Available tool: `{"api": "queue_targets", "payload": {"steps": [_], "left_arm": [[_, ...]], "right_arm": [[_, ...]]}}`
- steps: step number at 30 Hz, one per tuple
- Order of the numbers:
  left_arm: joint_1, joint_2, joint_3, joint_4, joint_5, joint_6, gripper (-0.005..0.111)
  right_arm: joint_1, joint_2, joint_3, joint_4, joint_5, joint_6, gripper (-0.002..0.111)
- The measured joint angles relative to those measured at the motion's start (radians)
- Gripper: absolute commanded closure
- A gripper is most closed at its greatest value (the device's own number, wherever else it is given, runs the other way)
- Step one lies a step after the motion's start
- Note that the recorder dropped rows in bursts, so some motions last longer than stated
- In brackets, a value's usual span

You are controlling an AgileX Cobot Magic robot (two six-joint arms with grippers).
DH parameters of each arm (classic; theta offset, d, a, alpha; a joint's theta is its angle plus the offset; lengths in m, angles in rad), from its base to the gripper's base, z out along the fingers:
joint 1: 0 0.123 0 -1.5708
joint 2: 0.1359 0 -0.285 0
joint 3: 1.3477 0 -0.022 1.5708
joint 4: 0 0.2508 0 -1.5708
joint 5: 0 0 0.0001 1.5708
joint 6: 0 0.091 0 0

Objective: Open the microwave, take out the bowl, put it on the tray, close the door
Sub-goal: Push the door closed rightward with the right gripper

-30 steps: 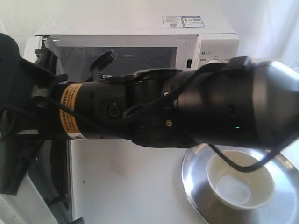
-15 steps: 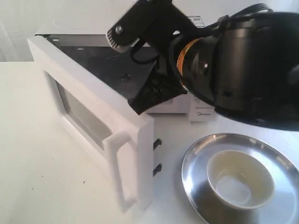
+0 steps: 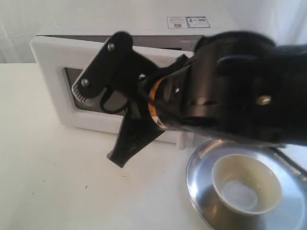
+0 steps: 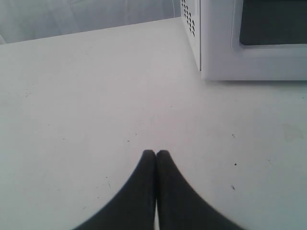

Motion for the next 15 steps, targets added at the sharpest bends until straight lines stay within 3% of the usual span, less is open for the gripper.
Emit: {"api": "queue_targets", "payload": {"steps": [4, 11, 15], "left_arm": [[0.0, 0.0, 0.0, 0.0, 0.0, 0.0, 0.107], [0.0, 0.0, 0.0, 0.0, 0.0, 0.0, 0.107], [0.0, 0.0, 0.0, 0.0, 0.0, 0.0, 0.107]], "right_arm": [[-0.058, 0.132, 0.0, -0.212, -0.036, 0.12, 0.108], [-0.189, 0.305, -0.026, -0.832, -0.048, 0.626, 0.108], [-0.258, 0.362, -0.069, -0.965, 0.002, 0.756, 0.108]]}}
